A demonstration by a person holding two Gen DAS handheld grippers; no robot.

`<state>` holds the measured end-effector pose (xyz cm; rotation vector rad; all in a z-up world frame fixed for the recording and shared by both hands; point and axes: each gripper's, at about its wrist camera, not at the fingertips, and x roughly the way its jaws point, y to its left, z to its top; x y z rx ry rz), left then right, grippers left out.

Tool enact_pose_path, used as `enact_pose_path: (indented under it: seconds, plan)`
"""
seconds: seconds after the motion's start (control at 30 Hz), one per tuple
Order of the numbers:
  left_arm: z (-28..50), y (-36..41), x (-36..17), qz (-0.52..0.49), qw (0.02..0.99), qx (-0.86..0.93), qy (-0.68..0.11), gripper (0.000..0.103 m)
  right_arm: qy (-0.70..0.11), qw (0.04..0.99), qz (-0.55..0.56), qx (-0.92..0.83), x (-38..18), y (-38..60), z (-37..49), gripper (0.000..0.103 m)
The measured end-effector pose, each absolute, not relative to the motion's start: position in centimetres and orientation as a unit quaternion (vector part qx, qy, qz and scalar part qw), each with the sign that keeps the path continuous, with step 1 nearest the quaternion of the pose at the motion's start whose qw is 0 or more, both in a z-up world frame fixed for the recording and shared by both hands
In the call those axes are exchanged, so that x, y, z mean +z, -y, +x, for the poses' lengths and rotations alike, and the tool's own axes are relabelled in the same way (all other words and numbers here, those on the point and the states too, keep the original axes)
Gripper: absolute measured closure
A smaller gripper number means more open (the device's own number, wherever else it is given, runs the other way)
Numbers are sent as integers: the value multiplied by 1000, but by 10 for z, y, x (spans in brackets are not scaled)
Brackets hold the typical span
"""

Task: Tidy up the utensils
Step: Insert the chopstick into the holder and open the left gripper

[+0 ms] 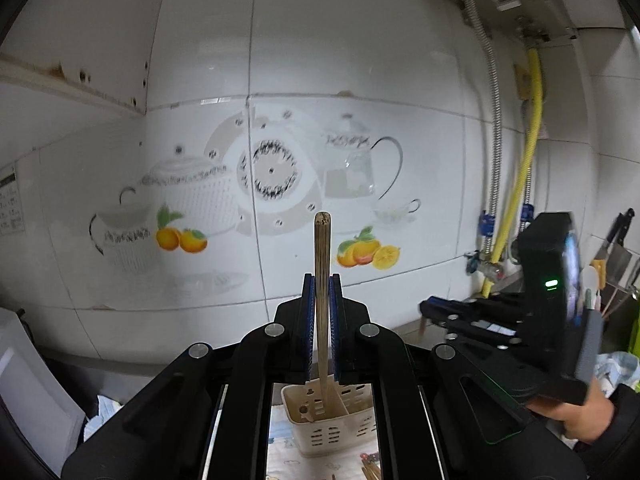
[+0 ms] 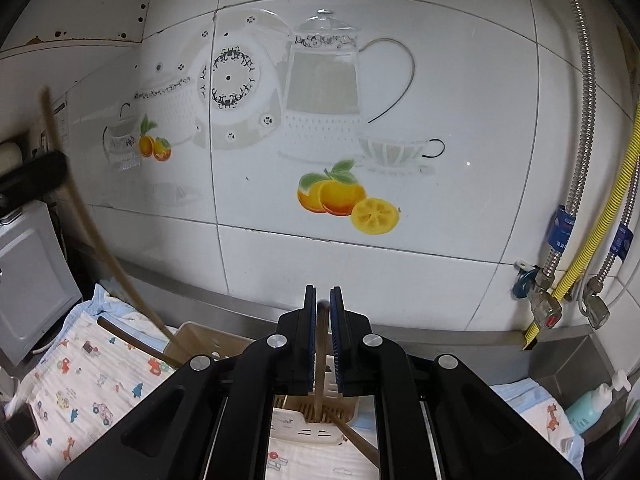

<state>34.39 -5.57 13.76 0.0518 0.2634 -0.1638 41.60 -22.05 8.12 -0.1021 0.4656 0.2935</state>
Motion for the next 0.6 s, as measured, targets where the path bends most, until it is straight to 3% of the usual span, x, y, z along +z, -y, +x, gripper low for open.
enact_pose_path:
  seconds: [0.1, 0.2, 0.6]
  plan:
    - [354, 53, 128, 19, 986, -79, -145, 97, -225, 962, -53, 144, 82, 222, 413, 95]
    - [362, 52, 119, 13, 984, -78, -160, 97, -218, 964, -53, 145, 85, 224, 408, 85]
    - [371, 50, 103, 9, 978, -75, -193, 97, -199, 965, -43, 163, 98, 237, 362, 71]
